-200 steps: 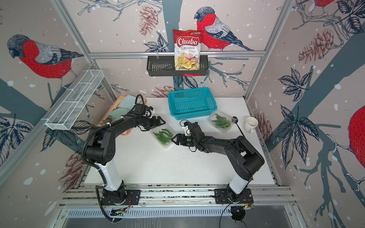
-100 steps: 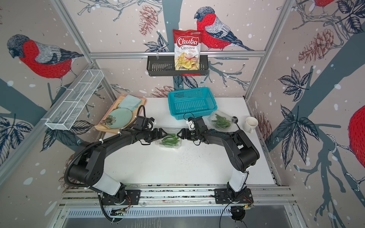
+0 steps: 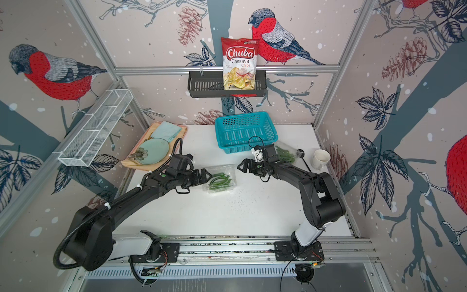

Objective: Take small green peppers out of containers
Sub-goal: Adjust the packing box at the center of the board.

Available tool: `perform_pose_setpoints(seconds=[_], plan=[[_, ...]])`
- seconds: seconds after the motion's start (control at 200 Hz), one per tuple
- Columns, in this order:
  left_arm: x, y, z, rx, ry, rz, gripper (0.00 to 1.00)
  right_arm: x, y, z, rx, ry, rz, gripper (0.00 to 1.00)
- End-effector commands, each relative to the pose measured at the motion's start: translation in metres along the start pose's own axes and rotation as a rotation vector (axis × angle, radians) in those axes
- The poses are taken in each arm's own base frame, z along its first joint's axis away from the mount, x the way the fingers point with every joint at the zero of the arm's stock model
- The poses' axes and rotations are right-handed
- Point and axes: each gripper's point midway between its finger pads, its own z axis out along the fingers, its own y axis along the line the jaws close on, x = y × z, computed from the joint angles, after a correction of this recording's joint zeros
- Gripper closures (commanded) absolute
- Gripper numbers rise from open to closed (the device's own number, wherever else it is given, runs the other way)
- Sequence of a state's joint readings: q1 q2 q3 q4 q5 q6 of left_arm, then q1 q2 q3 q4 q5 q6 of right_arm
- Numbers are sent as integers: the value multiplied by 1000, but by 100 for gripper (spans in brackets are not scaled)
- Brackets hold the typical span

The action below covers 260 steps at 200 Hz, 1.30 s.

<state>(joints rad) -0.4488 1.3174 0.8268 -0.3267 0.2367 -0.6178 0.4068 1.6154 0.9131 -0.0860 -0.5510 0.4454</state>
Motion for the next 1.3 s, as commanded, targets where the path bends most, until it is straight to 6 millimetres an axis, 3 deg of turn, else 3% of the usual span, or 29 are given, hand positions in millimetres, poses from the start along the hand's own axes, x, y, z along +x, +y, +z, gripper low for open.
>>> perform_pose_setpoints(seconds=[0.0, 0.22, 0.38, 0.525, 0.74, 0.946, 1.021, 1.121, 1.296], plan=[[-15, 4, 3, -61, -24, 62, 3, 29, 11, -10, -13, 70, -16, 4], [-69, -25, 45, 32, -9, 91, 4, 95, 30, -9, -54, 148, -34, 19], [-79, -37, 82, 70, 77, 140, 4, 118, 26, 6, -63, 183, -16, 34], [-69, -39, 90, 88, 127, 157, 6, 114, 19, 21, -74, 184, 3, 41], [-43, -39, 75, 79, 145, 146, 8, 86, 8, 39, -68, 169, 18, 46], [-22, -37, 59, 23, 146, 148, 9, 52, -11, 38, -18, 137, 21, 49], [-22, -33, 53, -10, 126, 140, 8, 47, -19, 31, -3, 127, 39, 41], [-29, -32, 42, -53, 85, 153, 4, 48, -26, 19, 3, 108, 72, 21], [-33, -33, 40, -76, 86, 212, 3, 59, -10, 9, -101, 65, 145, 23]])
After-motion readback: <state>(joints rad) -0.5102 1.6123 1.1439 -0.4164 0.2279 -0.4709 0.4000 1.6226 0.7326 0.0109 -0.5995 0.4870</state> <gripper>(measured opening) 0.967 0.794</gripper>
